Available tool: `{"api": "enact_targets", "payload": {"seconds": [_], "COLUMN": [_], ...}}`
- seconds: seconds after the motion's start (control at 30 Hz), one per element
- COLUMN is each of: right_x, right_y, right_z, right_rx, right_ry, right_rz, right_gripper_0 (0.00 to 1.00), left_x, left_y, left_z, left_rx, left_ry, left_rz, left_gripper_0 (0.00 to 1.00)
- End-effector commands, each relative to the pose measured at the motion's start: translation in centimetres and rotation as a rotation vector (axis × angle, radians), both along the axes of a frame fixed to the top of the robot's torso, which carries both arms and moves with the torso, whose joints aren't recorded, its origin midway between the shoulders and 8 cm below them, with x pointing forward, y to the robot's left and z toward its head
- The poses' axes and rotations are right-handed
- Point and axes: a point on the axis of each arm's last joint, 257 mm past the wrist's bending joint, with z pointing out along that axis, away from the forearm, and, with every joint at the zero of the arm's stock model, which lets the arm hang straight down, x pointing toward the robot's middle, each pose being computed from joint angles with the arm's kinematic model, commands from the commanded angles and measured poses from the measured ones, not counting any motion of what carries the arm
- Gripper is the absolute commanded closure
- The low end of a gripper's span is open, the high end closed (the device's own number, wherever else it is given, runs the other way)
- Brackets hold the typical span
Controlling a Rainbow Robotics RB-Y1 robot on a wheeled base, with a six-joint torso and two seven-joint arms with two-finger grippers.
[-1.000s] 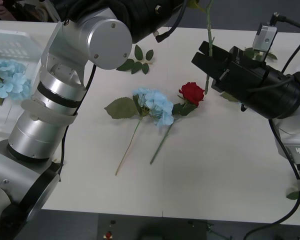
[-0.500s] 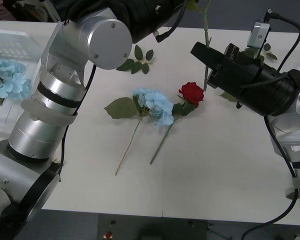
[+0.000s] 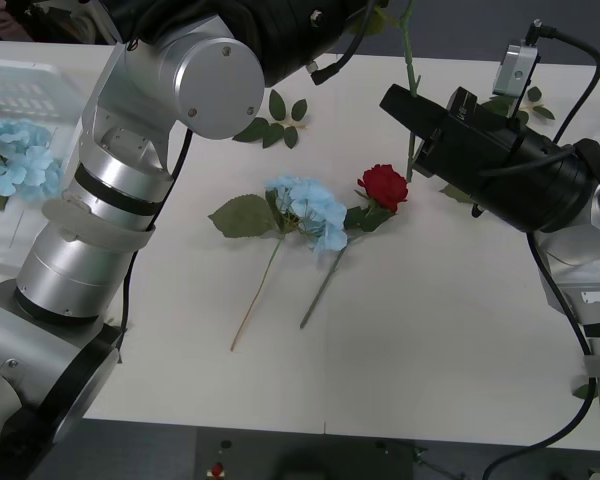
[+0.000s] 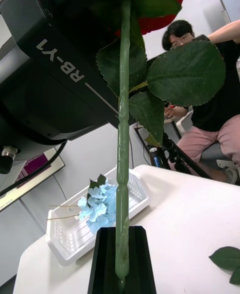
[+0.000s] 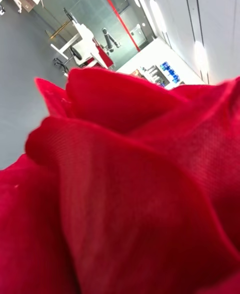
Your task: Put the red flowers into the right box and the blue flowers into the left box
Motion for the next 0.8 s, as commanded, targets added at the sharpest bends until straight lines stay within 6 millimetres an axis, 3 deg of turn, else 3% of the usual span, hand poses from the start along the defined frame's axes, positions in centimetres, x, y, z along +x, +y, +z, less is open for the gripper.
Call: {"api": "enact_targets", "payload": {"seconds": [0.03, 0.13, 0.23, 0.27, 0.33, 0.37, 0.43, 0.47, 0.5, 0.53, 0.6, 0.63, 0.7, 0.73, 0.8], "right_x": [-0.1, 0.6, 2.2, 2.9, 4.0, 4.6, 5.4, 5.7, 5.9, 5.8, 5.3, 5.1, 4.0, 3.7, 2.4], "right_y": [-0.1, -1.7, -5.1, -6.9, -9.8, -11.9, -15.7, -18.5, -21.5, -23.0, -29.2, -30.6, -37.0, -38.5, -44.0], "right_z": [2.1, 1.0, -1.0, -1.5, -2.3, -3.0, -4.2, -5.2, -6.1, -6.5, -8.0, -8.3, -9.3, -9.4, -9.9], "right_rx": [0.007, -0.029, -0.089, -0.094, -0.098, -0.102, -0.112, -0.128, -0.145, -0.154, -0.207, -0.215, -0.225, -0.223, -0.212], "right_ry": [0.011, 0.112, 0.256, 0.322, 0.413, 0.469, 0.551, 0.604, 0.653, 0.677, 0.760, 0.782, 0.862, 0.880, 0.942], "right_rz": [0.024, 0.019, -0.038, -0.064, -0.107, -0.139, -0.199, -0.245, -0.292, -0.313, -0.403, -0.424, -0.518, -0.543, -0.642], "right_gripper_0": [1.00, 1.00, 1.00, 1.00, 1.00, 1.00, 1.00, 1.00, 1.00, 1.00, 1.00, 1.00, 1.00, 1.00, 1.00], "left_x": [-1.8, -1.8, -1.8, -0.6, -0.2, 0.0, 0.1, -0.2, -0.7, -1.0, -2.8, -3.3, -5.7, -6.2, -8.3], "left_y": [-1.0, -1.0, -1.0, 0.0, 0.8, 2.2, 4.2, 5.6, 7.0, 7.9, 11.0, 11.8, 14.2, 14.7, 16.9], "left_z": [2.6, 2.6, 2.6, 1.1, 0.9, 2.0, 1.7, 1.0, -0.3, -1.3, -5.6, -6.7, -11.7, -12.8, -18.0], "left_rx": [0.008, 0.008, 0.008, 0.012, 0.018, 0.011, 0.035, 0.073, 0.129, 0.165, 0.323, 0.349, 0.454, 0.477, 0.586], "left_ry": [-0.085, -0.085, -0.085, -0.056, -0.055, -0.077, -0.050, -0.015, 0.038, 0.071, 0.181, 0.214, 0.331, 0.354, 0.460], "left_rz": [-0.022, -0.022, -0.022, 0.003, 0.017, 0.032, 0.031, 0.025, 0.016, 0.014, 0.003, -0.003, -0.034, -0.037, -0.049], "left_gripper_0": [0.00, 0.00, 0.00, 0.00, 0.00, 0.00, 0.00, 0.00, 0.00, 0.00, 0.00, 0.00, 0.00, 0.00, 0.00]}}
